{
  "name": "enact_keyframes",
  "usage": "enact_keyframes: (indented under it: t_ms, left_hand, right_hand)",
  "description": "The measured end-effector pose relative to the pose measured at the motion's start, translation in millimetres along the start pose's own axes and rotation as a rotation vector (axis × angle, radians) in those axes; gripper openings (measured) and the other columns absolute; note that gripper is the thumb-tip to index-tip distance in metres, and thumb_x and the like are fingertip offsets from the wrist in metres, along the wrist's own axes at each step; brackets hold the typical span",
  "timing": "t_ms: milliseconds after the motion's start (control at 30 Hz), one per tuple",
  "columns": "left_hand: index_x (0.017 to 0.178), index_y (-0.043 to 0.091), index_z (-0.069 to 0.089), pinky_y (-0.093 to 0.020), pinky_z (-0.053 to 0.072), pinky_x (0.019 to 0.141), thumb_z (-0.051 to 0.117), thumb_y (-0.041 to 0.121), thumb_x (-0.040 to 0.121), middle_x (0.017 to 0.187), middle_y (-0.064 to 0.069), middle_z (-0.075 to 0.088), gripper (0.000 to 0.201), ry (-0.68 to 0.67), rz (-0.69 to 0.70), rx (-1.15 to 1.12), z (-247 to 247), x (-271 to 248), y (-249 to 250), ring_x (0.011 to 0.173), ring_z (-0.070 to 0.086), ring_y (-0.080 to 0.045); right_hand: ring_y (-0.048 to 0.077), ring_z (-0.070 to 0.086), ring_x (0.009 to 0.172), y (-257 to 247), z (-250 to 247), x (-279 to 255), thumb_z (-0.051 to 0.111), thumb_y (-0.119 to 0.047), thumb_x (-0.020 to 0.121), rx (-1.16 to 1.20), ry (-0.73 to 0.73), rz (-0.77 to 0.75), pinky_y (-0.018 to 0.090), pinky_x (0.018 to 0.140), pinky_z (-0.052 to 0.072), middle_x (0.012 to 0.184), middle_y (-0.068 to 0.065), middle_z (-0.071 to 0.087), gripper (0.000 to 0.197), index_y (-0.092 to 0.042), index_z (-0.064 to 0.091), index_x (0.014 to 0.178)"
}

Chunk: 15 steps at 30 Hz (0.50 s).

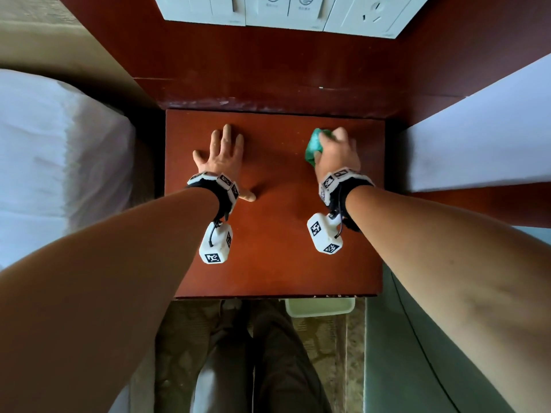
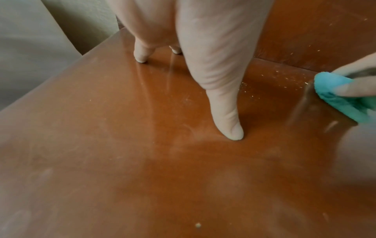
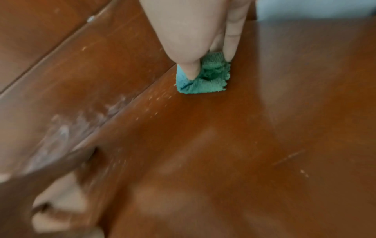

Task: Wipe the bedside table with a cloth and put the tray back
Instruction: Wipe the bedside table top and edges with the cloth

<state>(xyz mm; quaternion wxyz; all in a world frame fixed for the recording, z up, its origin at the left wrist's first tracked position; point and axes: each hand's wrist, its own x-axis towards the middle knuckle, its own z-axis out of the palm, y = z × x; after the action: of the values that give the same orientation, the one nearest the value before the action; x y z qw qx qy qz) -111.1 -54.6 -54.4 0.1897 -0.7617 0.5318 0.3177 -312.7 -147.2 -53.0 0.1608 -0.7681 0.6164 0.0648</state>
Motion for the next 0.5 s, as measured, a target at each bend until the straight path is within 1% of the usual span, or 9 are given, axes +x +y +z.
enact_keyframes:
  t_ms: [100,167,200,233,300,367,400,433,500]
  left_hand:
    - [0.153,0.024,-0.012,-0.068,0.013,0.111,0.086,0.062,0.047,0.157,-0.001,-0.027,0.149,0.003,-0.008,-0.004,-1.2,-0.1,0.2,0.147,-0.018,-0.025]
    - [0.153,0.024,-0.012,-0.068,0.012,0.111,0.086,0.062,0.048,0.157,-0.001,-0.028,0.148,-0.005,-0.013,-0.002,-1.6,-0.2,0.2,0.147,-0.018,-0.025]
    - [0.153,0.024,-0.012,-0.068,0.012,0.111,0.086,0.062,0.048,0.157,-0.001,-0.028,0.149,-0.008,-0.012,-0.002,-2.0,-0.1,0.3,0.147,-0.019,-0.025]
    - [0.153,0.024,-0.013,-0.067,0.011,0.111,0.086,0.062,0.048,0.157,-0.001,-0.029,0.149,-0.012,-0.013,-0.002,-2.4,0.0,0.7,0.147,-0.019,-0.025]
    - [0.152,0.024,-0.014,-0.067,0.011,0.112,0.085,0.062,0.048,0.156,-0.001,-0.030,0.149,-0.015,-0.012,-0.005,-1.2,1.3,0.2,0.146,-0.020,-0.025]
    - [0.152,0.024,-0.013,-0.068,0.011,0.111,0.085,0.063,0.048,0.156,-0.001,-0.029,0.149,-0.002,-0.006,-0.010,0.8,0.9,-0.5,0.146,-0.020,-0.025]
    - [0.153,0.024,-0.013,-0.068,0.010,0.111,0.085,0.062,0.048,0.157,-0.001,-0.029,0.148,0.000,-0.001,-0.007,-0.6,0.9,0.8,0.146,-0.019,-0.025]
    - [0.153,0.024,-0.012,-0.068,0.010,0.111,0.085,0.062,0.048,0.157,-0.001,-0.028,0.148,-0.004,-0.007,-0.009,1.8,-1.1,-3.4,0.146,-0.019,-0.025]
    - [0.153,0.024,-0.013,-0.067,0.010,0.111,0.085,0.062,0.048,0.157,-0.001,-0.028,0.148,0.001,-0.004,-0.008,0.3,-1.3,-0.2,0.147,-0.019,-0.025]
  right_hand:
    - [0.028,0.047,0.108,-25.6,9.0,-11.2,0.063,-0.014,0.086,-0.087,-0.050,-0.224,0.034,0.065,0.045,0.122,0.000,0.046,0.038,-0.024,0.058,0.122]
    - [0.026,0.048,0.111,-25.7,9.6,-15.4,0.065,-0.013,0.084,-0.187,-0.082,-0.296,0.033,0.066,0.044,0.124,-0.002,0.046,0.045,-0.027,0.056,0.125]
    - [0.026,0.048,0.112,-19.0,7.2,-13.2,0.064,-0.012,0.083,-0.222,-0.087,-0.291,0.035,0.069,0.044,0.125,-0.002,0.046,0.046,-0.027,0.055,0.126]
    - [0.027,0.048,0.112,-9.0,3.1,-9.7,0.063,-0.011,0.083,-0.238,-0.089,-0.251,0.036,0.070,0.044,0.125,-0.001,0.046,0.047,-0.027,0.055,0.126]
    - [0.031,0.049,0.110,16.7,-4.7,0.1,0.060,-0.008,0.082,-0.234,-0.062,-0.122,0.039,0.073,0.043,0.123,0.002,0.046,0.045,-0.025,0.055,0.123]
    - [0.033,0.049,0.107,34.7,-10.1,6.8,0.059,-0.009,0.084,-0.221,-0.029,-0.037,0.042,0.077,0.044,0.121,0.005,0.046,0.041,-0.021,0.056,0.122]
    - [0.034,0.049,0.107,37.6,-11.3,9.9,0.060,-0.010,0.084,-0.208,-0.025,-0.017,0.042,0.079,0.044,0.121,0.006,0.046,0.040,-0.019,0.056,0.123]
    - [0.034,0.048,0.108,30.2,-5.8,10.3,0.060,-0.010,0.085,-0.191,-0.038,0.005,0.043,0.081,0.045,0.123,0.008,0.045,0.041,-0.017,0.055,0.125]
    - [0.034,0.046,0.113,14.5,-1.8,11.2,0.060,-0.009,0.084,-0.152,-0.041,0.055,0.044,0.085,0.046,0.128,0.010,0.042,0.049,-0.013,0.050,0.132]
